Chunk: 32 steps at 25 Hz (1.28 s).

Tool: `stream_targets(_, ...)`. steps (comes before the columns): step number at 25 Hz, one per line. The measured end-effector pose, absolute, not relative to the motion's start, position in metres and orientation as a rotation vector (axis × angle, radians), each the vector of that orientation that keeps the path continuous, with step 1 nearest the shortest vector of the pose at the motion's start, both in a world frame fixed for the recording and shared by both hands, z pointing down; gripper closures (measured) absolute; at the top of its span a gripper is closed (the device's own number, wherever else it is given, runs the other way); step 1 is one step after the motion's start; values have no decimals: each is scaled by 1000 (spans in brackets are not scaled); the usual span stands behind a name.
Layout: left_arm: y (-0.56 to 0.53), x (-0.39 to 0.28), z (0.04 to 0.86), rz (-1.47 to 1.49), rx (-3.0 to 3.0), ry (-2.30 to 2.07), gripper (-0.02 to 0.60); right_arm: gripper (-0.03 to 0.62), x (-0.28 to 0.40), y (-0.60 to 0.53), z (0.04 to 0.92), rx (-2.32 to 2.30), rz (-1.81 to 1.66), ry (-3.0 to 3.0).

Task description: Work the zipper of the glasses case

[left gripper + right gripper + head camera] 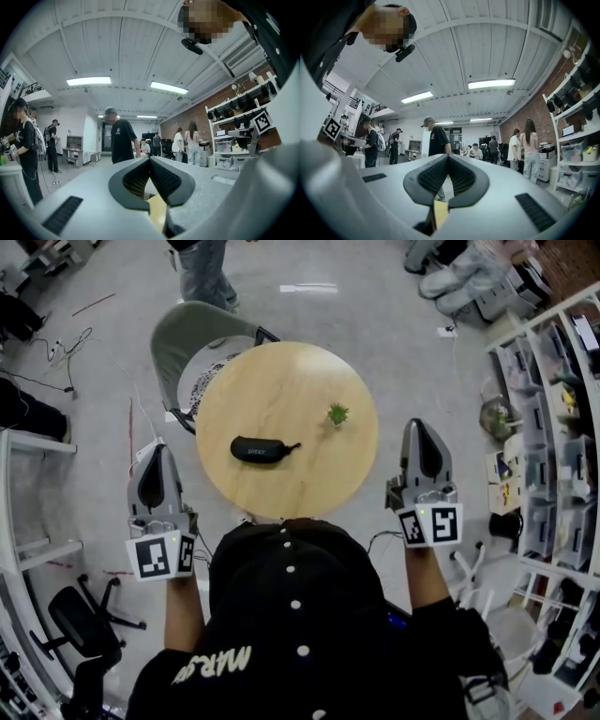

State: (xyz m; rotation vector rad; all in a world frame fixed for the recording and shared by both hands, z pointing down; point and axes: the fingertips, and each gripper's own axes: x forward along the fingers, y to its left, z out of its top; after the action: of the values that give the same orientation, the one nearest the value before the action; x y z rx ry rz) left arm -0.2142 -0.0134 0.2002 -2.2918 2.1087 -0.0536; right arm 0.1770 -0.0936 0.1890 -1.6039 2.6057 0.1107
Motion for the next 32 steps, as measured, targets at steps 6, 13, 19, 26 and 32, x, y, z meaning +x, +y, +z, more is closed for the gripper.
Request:
stream_targets(6, -10, -215, 200, -79, -2281, 2101, 578, 591, 178, -89, 182, -1627, 165, 2575)
stream_targets(13, -9, -210, 201, -105, -2283, 2090, 578, 592, 179, -90, 183, -1646, 172, 2573)
stream_targets(19, -9, -208, 203, -112, -2281, 2083, 578, 592, 174, -90, 186, -1648, 196, 2590)
stream_targets(26, -8, -203, 203, -128, -2280, 2082, 578, 592, 174, -89, 187, -1645, 201, 2594)
stream_targets(32, -9, -202, 207, -138, -2284, 2069, 578, 592, 169, -90, 192, -1639, 194, 2597)
